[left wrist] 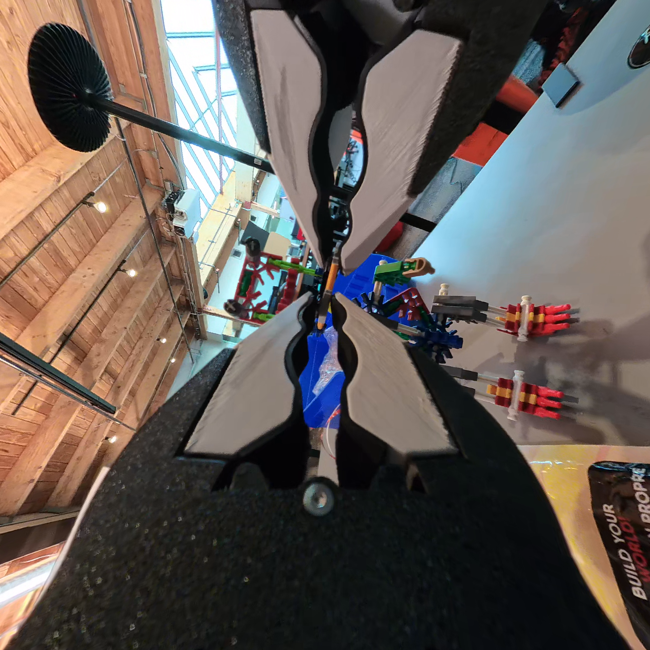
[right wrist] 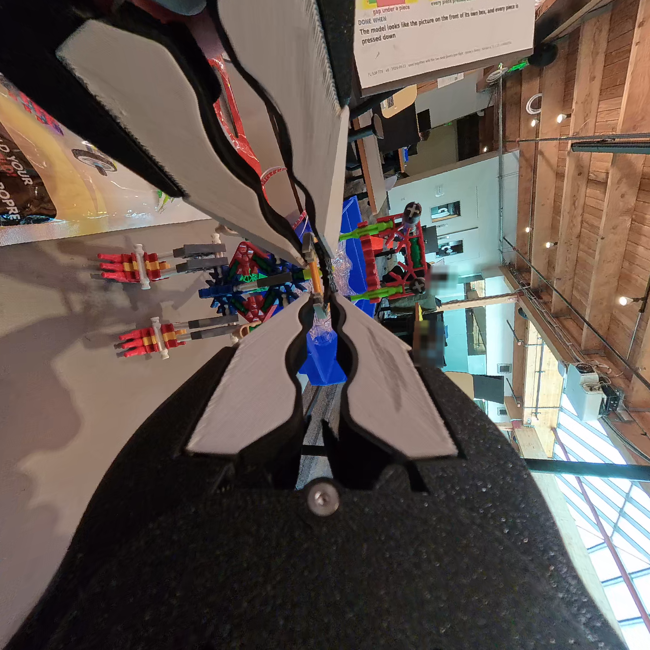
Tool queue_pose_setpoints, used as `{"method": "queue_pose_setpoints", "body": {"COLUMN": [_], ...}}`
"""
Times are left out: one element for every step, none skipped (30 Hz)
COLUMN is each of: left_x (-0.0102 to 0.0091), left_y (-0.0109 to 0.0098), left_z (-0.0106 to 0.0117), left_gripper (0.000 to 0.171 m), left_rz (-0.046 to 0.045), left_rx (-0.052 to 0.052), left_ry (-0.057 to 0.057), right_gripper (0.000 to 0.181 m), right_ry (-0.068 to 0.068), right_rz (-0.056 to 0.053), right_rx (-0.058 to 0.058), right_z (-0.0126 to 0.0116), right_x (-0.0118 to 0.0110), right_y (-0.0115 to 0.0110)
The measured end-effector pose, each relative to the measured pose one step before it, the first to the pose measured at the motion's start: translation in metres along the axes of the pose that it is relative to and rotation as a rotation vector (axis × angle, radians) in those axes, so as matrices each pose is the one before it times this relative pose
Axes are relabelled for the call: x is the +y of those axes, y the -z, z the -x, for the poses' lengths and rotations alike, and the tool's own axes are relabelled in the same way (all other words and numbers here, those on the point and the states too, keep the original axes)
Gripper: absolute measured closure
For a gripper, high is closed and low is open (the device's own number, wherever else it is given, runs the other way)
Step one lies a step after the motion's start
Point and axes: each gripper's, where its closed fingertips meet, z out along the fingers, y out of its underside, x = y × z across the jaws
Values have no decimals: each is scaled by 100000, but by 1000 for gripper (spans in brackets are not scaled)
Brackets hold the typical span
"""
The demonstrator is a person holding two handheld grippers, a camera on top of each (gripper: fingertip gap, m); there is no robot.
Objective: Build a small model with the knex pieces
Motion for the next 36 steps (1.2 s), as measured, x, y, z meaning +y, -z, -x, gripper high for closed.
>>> {"method": "queue_pose_setpoints", "body": {"left_x": [6,26,12,18,8,-2,2,-9,-19,-18,21,19,-22,-19,-28,-1,41,46,38,-11,-9,-13,4,38,-2,-2,28,23,-9,-1,22,31,26,56,26,45], "left_y": [21,14,-13,-10,-7,-7,0,-1,25,21,22,11,5,-5,2,10,-16,-31,-10,20,-3,7,9,-15,-9,-5,-7,-3,8,-13,-43,-34,-22,-21,-8,-10], "left_z": [10,5,8,-9,1,-2,5,8,4,26,6,-15,-18,2,10,-10,-7,5,6,0,-4,1,-3,1,-11,-8,21,6,-9,-44,-61,-45,3,24,0,28], "left_gripper": [165,166,166,166,166,166,166,166,166,166,166,166,166,166,166,166,166,166,166,166,166,166,166,166,166,166,166,166,166,166,166,166,166,166,166,165], "left_rz": [51,50,-24,-140,-214,-142,-51,-18,-200,-355,-87,57,-55,-105,-172,-126,159,220,265,43,122,45,99,295,56,17,211,22,-85,68,248,220,112,209,142,211], "left_rx": [581,272,173,47,-55,74,112,26,81,270,112,-4,208,426,11,-12,92,26,15,145,337,123,54,8,80,3,-34,96,64,97,21,14,-238,2,238,-150], "left_ry": [-112,-672,-237,56,-183,110,339,102,417,737,142,-485,214,907,106,-58,469,120,-397,-71,315,-53,-269,124,262,-66,-73,128,2,-210,-105,-109,-248,113,325,-15], "right_gripper": [175,175,175,175,175,175,175,175,175,174,173,172,171,168,165,165,165,166,166,166,169,172,173,173,172,171,171,171,171,171,172,173,173,174,174,174], "right_ry": [-21,-38,310,86,116,287,-237,-818,-854,-1346,-1647,-1390,-1537,-1167,-181,212,359,488,795,1409,1793,1761,1590,1881,1008,450,409,572,779,1008,680,-518,-751,244,322,-826], "right_rz": [-254,-88,0,14,-72,-75,-93,-193,-626,-870,-933,-1107,-1230,-1285,-1091,-776,-829,-602,-205,-297,-98,-59,587,-16,-13,-1036,-1562,-467,557,800,206,149,10,186,123,22], "right_rx": [59,12,58,-78,-28,100,-14,-194,11,-242,-441,-591,-892,-812,-296,-324,-457,251,141,199,-191,-47,604,956,487,724,421,344,86,126,171,-89,-150,5,-14,-166], "right_z": [-5,-7,-1,-8,-8,5,1,-8,-10,0,18,14,25,-11,-49,-41,2,-88,-40,14,122,133,32,-11,25,-21,25,29,80,82,36,-18,-44,1,12,-9], "right_x": [-24,-23,1,4,-5,4,2,2,-37,-38,-22,-40,-53,-55,-71,-57,-73,-51,3,-33,-27,-30,68,-23,-25,-179,-267,-113,72,131,73,72,30,14,-19,-11], "right_y": [1,-9,-13,-4,-13,-2,-14,-2,10,20,24,49,72,91,85,55,39,23,3,13,5,-13,-29,27,62,164,216,137,19,-64,-68,-83,-59,-62,-37,-38]}}
